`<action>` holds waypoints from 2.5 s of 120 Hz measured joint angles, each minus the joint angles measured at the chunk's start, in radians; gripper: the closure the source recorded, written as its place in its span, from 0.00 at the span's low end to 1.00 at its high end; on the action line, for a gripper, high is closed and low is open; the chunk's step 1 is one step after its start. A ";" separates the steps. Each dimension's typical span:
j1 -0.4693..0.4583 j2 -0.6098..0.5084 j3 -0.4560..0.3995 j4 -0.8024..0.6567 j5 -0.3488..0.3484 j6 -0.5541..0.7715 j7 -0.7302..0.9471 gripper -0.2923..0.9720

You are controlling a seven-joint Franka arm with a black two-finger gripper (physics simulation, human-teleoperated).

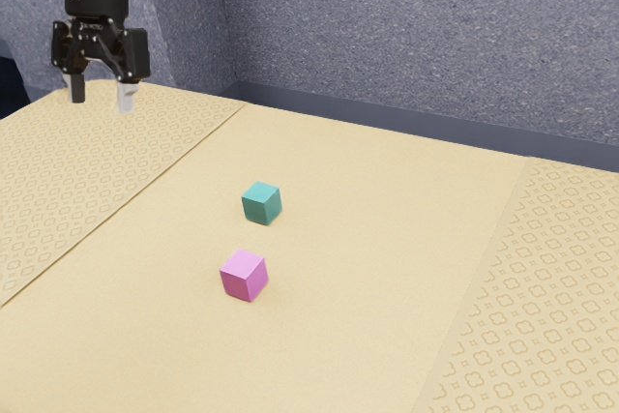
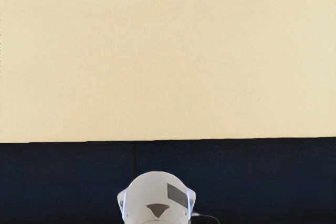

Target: Pick up the blue block with one arm, and put the blue block on the pink block with one arm

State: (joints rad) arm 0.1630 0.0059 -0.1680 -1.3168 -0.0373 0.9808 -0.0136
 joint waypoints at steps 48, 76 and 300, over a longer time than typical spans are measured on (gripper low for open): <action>0.029 0.300 0.077 -0.083 0.057 0.525 0.010 0.23; 0.042 0.587 0.081 0.037 0.071 0.778 0.052 0.23; 0.056 0.328 -0.082 -0.572 0.200 1.302 -0.052 0.49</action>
State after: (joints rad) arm 0.2186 0.3338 -0.2499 -1.8885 0.1631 2.2830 -0.0653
